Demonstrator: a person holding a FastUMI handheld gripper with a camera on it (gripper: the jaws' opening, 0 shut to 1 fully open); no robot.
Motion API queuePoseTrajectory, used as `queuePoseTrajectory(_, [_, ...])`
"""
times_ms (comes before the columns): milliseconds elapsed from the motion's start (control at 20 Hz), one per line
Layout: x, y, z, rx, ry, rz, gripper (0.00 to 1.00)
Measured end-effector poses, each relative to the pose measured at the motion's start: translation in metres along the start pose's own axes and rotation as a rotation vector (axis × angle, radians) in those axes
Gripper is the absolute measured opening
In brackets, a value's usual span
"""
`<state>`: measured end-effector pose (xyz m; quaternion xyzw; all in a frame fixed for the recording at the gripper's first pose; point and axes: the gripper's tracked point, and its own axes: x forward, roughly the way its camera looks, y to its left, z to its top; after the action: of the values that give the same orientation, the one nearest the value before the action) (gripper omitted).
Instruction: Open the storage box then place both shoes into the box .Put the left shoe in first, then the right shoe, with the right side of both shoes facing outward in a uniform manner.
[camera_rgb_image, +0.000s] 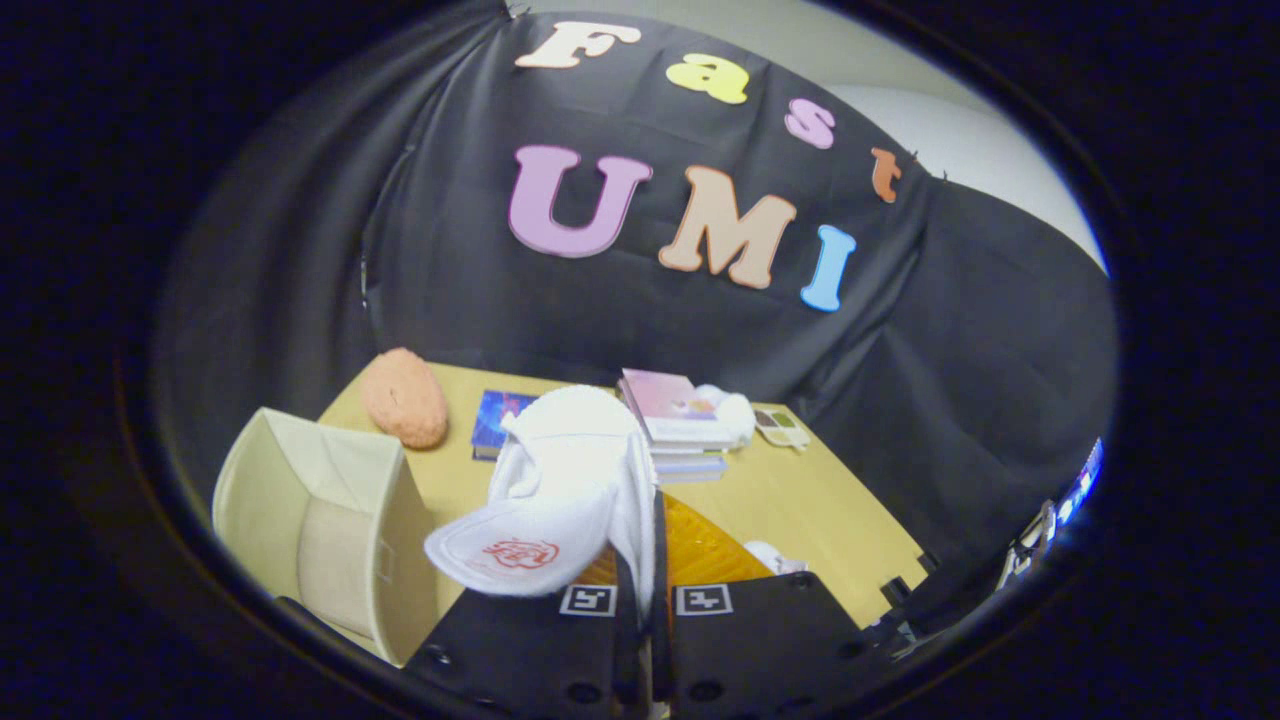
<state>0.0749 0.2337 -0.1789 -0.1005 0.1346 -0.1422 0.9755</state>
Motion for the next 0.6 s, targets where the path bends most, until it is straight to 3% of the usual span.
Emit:
queuePoseTrajectory(150, [-0.018,0.027,0.051,-0.015,-0.082,0.014,0.07])
queuePoseTrajectory(300, [-0.038,0.077,0.083,0.049,-0.135,0.104,0.07])
queuePoseTrajectory(450, [-0.047,0.137,0.089,0.169,-0.108,0.251,0.07])
queuePoseTrajectory(600, [-0.055,0.178,0.075,0.195,-0.052,0.322,0.07])
